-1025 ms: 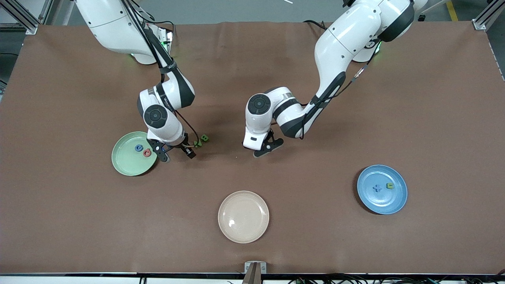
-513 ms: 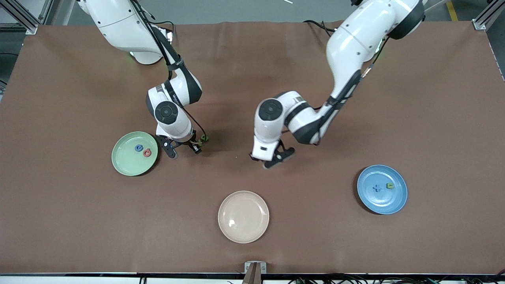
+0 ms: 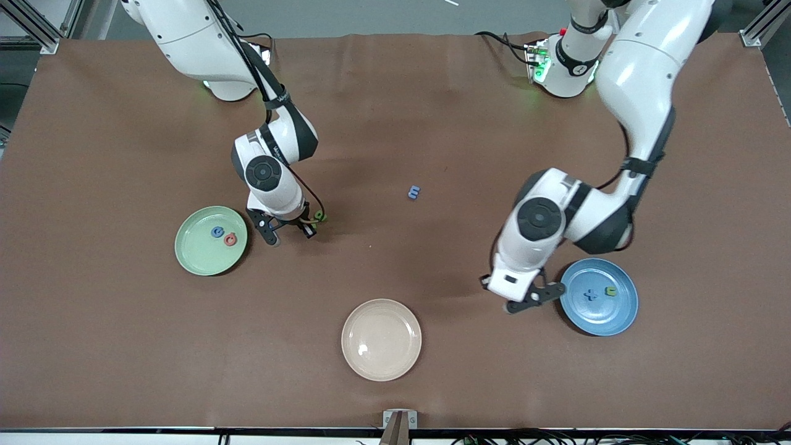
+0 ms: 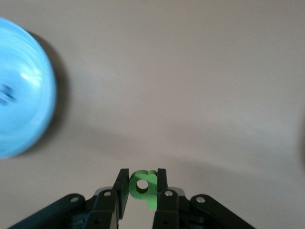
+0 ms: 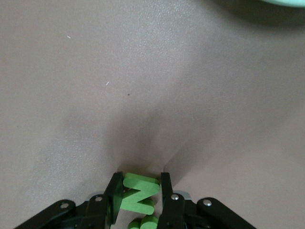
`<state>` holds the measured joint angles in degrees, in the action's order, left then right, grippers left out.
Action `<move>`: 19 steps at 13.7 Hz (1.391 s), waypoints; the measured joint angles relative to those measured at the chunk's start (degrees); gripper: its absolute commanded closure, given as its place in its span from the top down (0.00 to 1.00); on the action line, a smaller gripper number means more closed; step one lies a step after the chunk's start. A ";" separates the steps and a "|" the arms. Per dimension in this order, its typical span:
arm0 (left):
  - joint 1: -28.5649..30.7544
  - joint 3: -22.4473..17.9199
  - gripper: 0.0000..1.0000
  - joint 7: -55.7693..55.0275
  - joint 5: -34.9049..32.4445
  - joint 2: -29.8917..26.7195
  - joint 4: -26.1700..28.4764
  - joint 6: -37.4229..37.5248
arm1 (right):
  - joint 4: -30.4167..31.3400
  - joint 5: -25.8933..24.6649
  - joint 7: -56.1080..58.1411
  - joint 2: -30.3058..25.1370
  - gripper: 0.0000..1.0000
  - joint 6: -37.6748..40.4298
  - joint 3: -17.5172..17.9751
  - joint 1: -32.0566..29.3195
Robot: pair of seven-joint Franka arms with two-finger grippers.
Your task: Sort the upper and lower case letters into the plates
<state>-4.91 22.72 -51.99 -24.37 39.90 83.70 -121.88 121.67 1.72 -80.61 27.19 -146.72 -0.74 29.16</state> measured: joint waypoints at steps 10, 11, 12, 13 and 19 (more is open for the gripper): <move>22.98 2.87 0.01 33.53 1.13 -1.58 7.25 -0.98 | -0.90 0.00 14.34 -4.23 0.00 7.54 -1.24 -6.08; 23.56 2.85 0.03 33.67 1.13 -1.25 9.25 -4.21 | -0.92 0.00 18.20 -5.96 0.00 9.51 -1.32 -8.28; 24.15 2.84 0.07 33.96 1.12 -0.84 11.28 -7.45 | -0.90 0.00 21.95 -7.53 0.00 11.28 -1.39 -10.36; 24.61 2.82 0.21 34.10 1.12 -0.41 13.12 -10.22 | -0.78 0.00 25.77 -8.87 0.00 13.01 -1.45 -12.49; 25.06 3.04 1.00 34.15 1.06 0.19 15.55 -13.29 | 3.25 -0.01 45.22 -11.29 0.00 13.06 -1.61 -24.41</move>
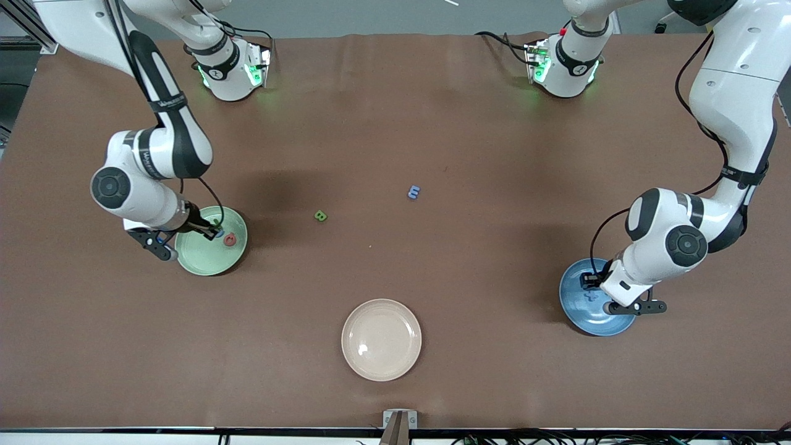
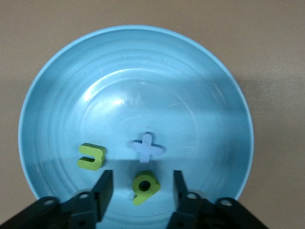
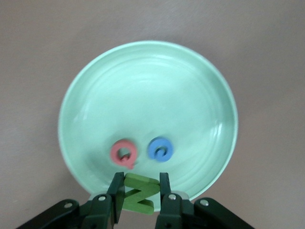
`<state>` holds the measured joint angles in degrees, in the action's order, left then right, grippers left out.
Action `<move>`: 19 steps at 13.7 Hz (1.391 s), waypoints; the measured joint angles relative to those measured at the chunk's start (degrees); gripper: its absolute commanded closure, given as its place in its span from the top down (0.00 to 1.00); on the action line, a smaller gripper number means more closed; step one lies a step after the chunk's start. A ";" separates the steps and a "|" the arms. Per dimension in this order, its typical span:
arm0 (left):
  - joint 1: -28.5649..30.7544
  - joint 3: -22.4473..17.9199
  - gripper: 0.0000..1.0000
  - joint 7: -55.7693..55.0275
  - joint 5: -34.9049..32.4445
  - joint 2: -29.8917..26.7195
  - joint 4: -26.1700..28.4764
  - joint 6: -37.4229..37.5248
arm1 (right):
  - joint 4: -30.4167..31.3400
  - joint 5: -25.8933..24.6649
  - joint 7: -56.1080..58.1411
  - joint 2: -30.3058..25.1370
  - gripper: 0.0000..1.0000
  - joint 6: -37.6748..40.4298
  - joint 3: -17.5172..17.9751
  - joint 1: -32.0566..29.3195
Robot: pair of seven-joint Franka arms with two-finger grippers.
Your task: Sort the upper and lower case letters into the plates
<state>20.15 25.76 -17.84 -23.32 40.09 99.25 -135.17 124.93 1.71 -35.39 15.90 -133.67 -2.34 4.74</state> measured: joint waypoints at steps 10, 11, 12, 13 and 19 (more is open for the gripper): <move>-6.03 9.83 0.93 -14.94 0.00 -5.26 -0.48 8.80 | 3.00 0.00 11.23 3.90 0.02 -11.42 0.27 -6.75; -6.68 11.33 0.93 -17.90 0.00 -5.38 -0.40 9.22 | 3.00 0.00 11.23 4.55 0.02 -11.84 0.32 -6.75; -7.25 12.64 0.92 -20.41 0.00 -5.38 -0.23 9.36 | 2.99 0.00 11.23 4.99 0.02 -11.96 0.33 -6.75; -8.18 13.42 0.91 -22.80 0.00 -5.38 -0.05 9.38 | 2.98 0.00 11.24 5.34 0.04 -12.08 0.34 -6.75; -16.41 13.81 0.84 -31.10 -0.46 -5.37 0.97 9.39 | 2.91 0.00 11.24 6.22 1.00 -13.07 0.45 -6.74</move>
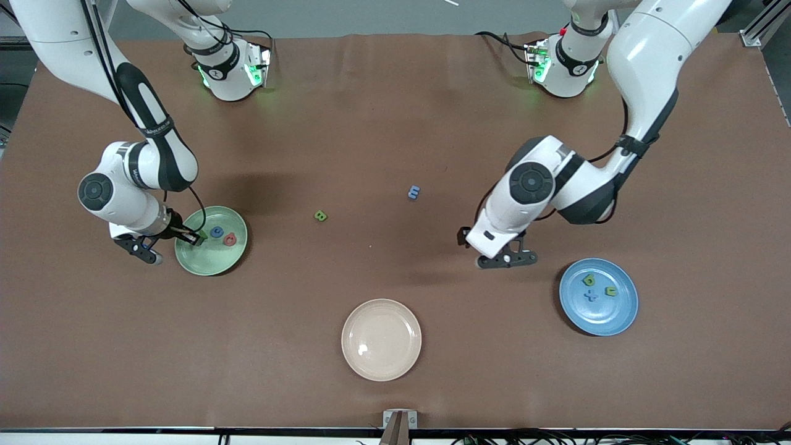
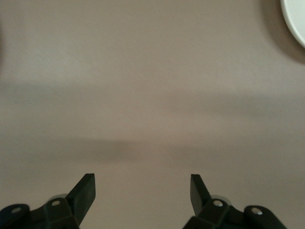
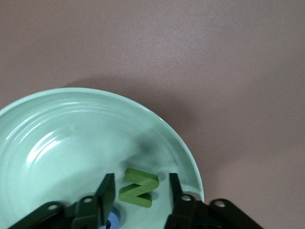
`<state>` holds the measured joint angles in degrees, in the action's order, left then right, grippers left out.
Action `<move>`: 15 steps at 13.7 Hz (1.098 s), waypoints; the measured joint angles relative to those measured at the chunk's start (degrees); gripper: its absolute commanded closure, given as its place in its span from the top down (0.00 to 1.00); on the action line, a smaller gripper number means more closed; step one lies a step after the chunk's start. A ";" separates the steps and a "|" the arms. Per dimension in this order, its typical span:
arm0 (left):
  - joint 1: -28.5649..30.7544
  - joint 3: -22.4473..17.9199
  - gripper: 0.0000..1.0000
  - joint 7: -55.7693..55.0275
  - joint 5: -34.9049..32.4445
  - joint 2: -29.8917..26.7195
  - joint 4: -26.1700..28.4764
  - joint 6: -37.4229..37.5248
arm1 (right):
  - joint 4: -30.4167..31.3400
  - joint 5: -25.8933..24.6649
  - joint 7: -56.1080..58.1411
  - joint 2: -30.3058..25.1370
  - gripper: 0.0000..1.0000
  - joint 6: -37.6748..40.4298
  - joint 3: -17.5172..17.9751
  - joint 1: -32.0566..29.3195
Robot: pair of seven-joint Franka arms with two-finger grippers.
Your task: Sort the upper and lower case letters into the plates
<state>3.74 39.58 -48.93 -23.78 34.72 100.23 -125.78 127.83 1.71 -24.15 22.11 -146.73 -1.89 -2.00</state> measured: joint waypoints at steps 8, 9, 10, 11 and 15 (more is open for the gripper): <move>-8.52 0.00 0.80 -22.50 -10.09 1.38 7.45 -9.36 | -3.91 0.22 -16.05 -3.52 1.00 8.56 1.43 9.57; -9.73 0.00 0.80 -26.56 -12.62 2.06 8.56 -10.61 | -3.93 0.24 -21.62 -3.59 1.00 8.44 1.58 13.11; -10.90 0.01 0.80 -30.10 -14.24 2.66 9.11 -11.15 | -3.99 0.25 -27.48 -3.57 1.00 8.06 1.66 16.65; -11.81 0.00 0.80 -32.53 -14.89 3.03 9.26 -11.31 | -4.30 0.26 -33.29 -3.57 1.00 7.75 1.70 20.03; -13.52 0.01 0.79 -40.98 -15.05 3.30 9.43 -11.32 | -6.91 0.26 -50.99 -2.24 1.00 7.72 1.71 29.73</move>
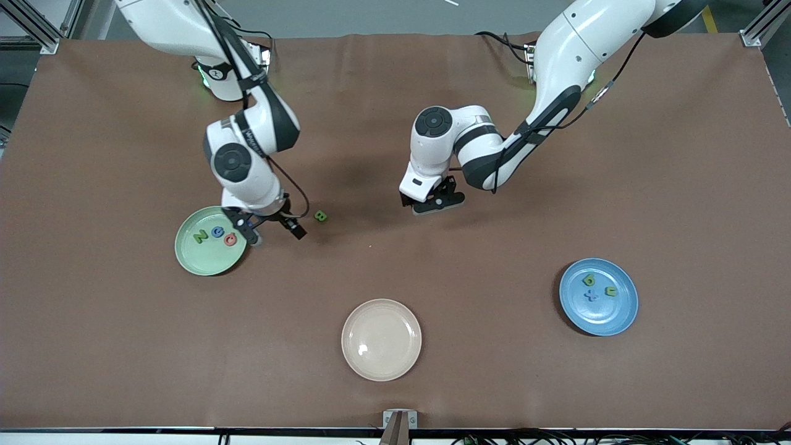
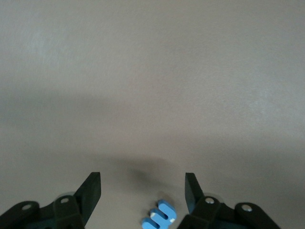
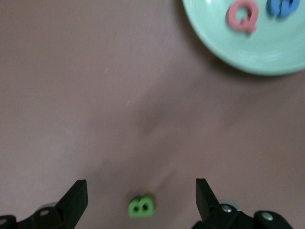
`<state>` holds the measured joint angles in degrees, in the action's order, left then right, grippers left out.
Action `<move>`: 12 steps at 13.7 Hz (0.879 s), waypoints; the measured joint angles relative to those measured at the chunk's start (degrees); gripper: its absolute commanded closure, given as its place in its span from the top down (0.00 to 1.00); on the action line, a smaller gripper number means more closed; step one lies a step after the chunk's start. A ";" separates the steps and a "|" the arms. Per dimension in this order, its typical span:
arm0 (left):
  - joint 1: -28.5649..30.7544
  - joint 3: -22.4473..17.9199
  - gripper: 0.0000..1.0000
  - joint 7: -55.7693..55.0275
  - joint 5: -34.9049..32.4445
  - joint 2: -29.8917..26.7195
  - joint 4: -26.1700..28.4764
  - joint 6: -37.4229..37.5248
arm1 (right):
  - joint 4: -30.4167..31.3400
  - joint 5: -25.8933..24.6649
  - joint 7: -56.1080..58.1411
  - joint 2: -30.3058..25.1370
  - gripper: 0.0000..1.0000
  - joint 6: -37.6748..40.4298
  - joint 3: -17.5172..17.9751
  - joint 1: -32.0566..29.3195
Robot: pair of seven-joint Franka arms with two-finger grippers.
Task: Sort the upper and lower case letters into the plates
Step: 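Reach the left gripper to the blue m while the right gripper reaches the green B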
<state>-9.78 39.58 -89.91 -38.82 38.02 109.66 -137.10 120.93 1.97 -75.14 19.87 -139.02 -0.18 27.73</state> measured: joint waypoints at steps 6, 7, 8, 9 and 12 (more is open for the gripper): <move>-3.15 0.03 0.78 -17.45 0.00 1.81 0.71 0.00 | -2.16 0.00 -6.83 4.45 1.00 -1.90 -0.07 4.25; -3.36 0.03 0.78 -20.31 0.00 2.10 0.71 -0.01 | -2.16 0.00 -6.83 5.00 1.00 -2.44 -0.08 4.82; -3.66 0.03 0.78 -23.44 0.00 2.35 0.71 -0.03 | -2.16 0.00 -6.83 5.49 1.00 -2.89 -0.08 5.44; -4.07 0.03 0.77 -26.49 0.00 2.56 0.71 -0.03 | -2.15 0.00 -6.83 5.86 1.00 -3.10 -0.07 6.10; -5.02 0.03 0.76 -33.33 0.00 2.79 0.73 -0.02 | -1.63 -0.02 -6.75 6.37 1.00 -3.71 -0.07 7.27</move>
<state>-14.80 39.61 -123.24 -38.82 40.81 110.39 -137.12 119.30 1.95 -81.89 26.24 -142.73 -0.25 35.00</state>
